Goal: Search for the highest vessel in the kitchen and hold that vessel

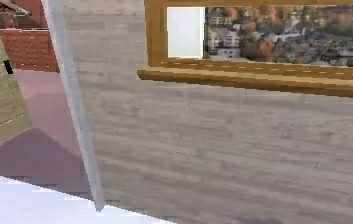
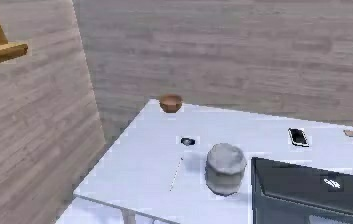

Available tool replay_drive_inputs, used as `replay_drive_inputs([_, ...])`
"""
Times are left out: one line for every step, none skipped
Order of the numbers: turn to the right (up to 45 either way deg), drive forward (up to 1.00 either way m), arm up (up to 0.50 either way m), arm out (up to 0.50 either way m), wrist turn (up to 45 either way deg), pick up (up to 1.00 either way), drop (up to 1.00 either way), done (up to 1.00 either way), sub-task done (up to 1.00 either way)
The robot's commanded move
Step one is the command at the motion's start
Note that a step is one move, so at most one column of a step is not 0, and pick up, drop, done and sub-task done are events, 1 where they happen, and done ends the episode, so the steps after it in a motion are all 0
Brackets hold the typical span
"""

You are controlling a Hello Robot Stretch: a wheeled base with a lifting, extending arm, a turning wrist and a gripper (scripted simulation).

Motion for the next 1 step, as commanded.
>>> replay_drive_inputs([-45.0,0.0,0.0,0.0,0.0,0.0,0.0,0.0,0.0])
